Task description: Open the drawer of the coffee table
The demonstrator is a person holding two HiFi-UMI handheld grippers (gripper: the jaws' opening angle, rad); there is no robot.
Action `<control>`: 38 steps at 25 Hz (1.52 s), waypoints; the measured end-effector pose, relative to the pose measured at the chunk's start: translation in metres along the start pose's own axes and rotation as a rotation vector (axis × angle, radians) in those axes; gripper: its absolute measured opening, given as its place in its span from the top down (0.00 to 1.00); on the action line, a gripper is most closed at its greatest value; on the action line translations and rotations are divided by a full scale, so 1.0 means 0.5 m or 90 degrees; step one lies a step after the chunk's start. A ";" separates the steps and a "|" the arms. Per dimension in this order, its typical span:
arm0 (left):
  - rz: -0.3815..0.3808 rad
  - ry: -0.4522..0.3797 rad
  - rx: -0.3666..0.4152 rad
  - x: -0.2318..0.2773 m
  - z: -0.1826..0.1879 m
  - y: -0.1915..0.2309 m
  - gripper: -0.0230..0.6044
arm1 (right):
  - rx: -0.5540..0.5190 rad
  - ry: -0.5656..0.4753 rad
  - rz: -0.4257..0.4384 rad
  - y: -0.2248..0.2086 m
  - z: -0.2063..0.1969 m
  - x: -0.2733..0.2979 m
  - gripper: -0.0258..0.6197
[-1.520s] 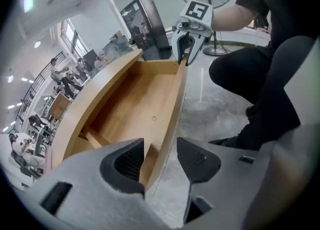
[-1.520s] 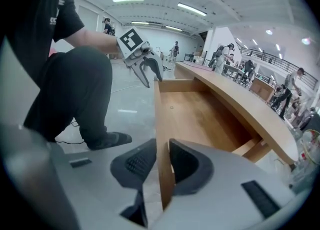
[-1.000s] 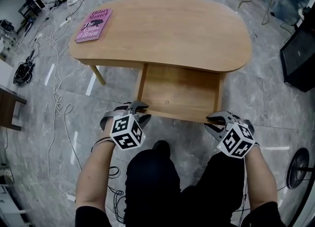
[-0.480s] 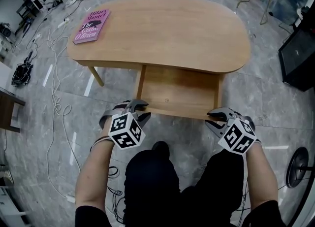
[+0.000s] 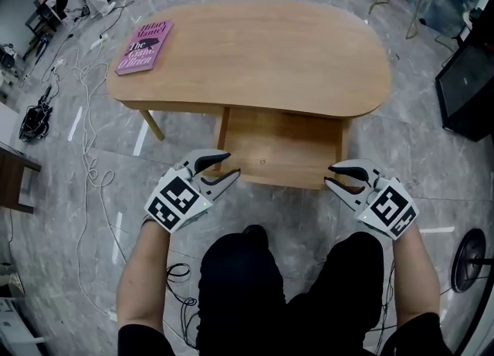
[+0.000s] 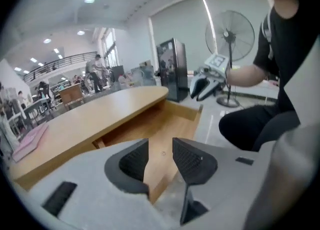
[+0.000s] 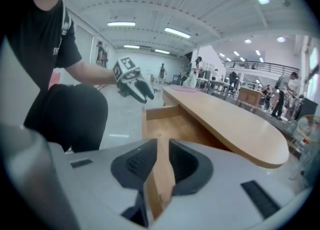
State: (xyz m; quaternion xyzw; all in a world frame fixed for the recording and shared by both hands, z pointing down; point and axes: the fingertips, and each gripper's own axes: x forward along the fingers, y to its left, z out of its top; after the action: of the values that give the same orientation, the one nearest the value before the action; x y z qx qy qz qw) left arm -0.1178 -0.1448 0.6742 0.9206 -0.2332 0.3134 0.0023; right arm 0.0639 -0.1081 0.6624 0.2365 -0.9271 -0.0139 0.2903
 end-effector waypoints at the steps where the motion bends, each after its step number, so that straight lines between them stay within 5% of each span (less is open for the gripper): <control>1: 0.017 -0.044 -0.029 -0.010 0.029 0.015 0.72 | 0.031 -0.041 -0.022 -0.017 0.022 -0.009 0.85; 6: 0.121 -0.196 -0.111 -0.035 0.123 0.088 0.80 | 0.163 -0.221 -0.103 -0.085 0.109 -0.034 0.95; 13: 0.162 -0.225 -0.125 -0.012 0.138 0.126 0.86 | 0.157 -0.238 -0.182 -0.131 0.148 -0.011 0.95; 18: 0.200 -0.247 -0.143 -0.026 0.157 0.166 0.94 | 0.190 -0.226 -0.174 -0.148 0.149 0.008 0.95; 23: 0.139 -0.273 -0.225 -0.057 0.217 0.163 0.96 | 0.237 -0.215 -0.160 -0.145 0.202 0.009 0.95; 28: 0.146 -0.223 -0.152 -0.126 0.301 0.149 0.96 | 0.281 -0.210 -0.161 -0.153 0.313 -0.030 0.95; 38: 0.103 -0.204 -0.186 -0.327 0.516 0.172 0.96 | 0.325 -0.163 -0.130 -0.142 0.594 -0.129 0.95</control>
State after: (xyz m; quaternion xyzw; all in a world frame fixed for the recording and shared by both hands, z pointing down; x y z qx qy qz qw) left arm -0.1199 -0.1901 0.3603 0.9268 -0.3462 0.1257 0.0733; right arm -0.0211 -0.1754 0.3697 0.3900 -0.9012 0.1607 0.0991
